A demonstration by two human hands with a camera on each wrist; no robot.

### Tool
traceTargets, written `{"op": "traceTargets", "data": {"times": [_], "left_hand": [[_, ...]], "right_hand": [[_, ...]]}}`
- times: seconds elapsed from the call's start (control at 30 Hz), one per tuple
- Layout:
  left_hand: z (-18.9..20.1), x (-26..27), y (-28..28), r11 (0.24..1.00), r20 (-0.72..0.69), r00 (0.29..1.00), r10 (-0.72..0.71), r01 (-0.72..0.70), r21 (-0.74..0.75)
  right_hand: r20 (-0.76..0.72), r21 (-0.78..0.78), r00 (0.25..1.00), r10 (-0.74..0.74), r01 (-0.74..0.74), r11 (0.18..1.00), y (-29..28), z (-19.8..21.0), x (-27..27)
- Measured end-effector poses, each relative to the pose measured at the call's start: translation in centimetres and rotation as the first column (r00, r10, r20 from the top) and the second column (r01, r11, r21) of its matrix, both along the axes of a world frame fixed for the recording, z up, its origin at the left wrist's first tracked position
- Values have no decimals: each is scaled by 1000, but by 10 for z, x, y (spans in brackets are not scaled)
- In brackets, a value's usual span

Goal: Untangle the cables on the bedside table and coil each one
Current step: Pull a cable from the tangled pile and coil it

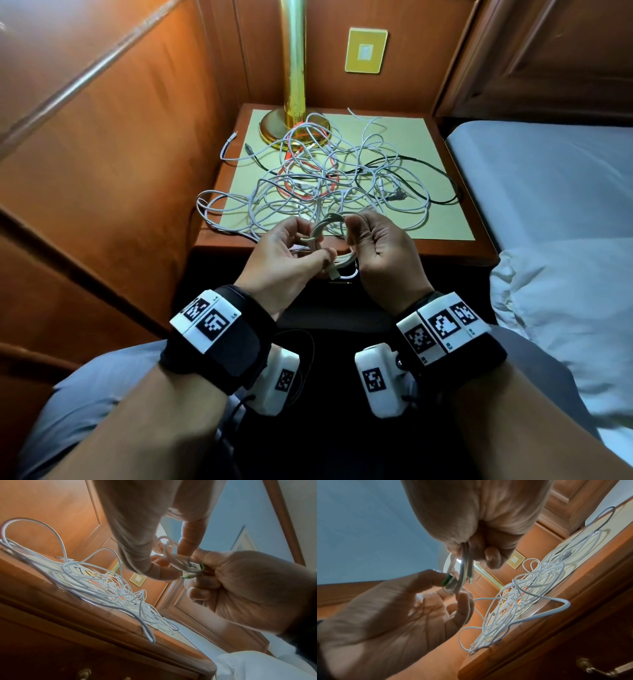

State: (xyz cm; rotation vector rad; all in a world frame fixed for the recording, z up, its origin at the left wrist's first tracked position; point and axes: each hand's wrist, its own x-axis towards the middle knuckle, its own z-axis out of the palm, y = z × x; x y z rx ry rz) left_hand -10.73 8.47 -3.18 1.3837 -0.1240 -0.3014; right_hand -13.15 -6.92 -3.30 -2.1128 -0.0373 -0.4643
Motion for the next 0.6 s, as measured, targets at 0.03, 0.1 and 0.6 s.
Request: {"op": "traceTargets", "data": {"times": [0.03,0.1,0.6], "left_hand": [[-1,0,0,1000,-12,1000,0,0,20],[-1,0,1,999,-73,997,6,-3,40],[7,-11,1,964,-207,945,-252,264,32]], "right_hand": [[14,-19,1000,7,-6,1000,1,-2,0],[53,-58,998,18,-15,998,5,-4,-1],[-39,105,986,-164,168,980,-4,-1,7]]}}
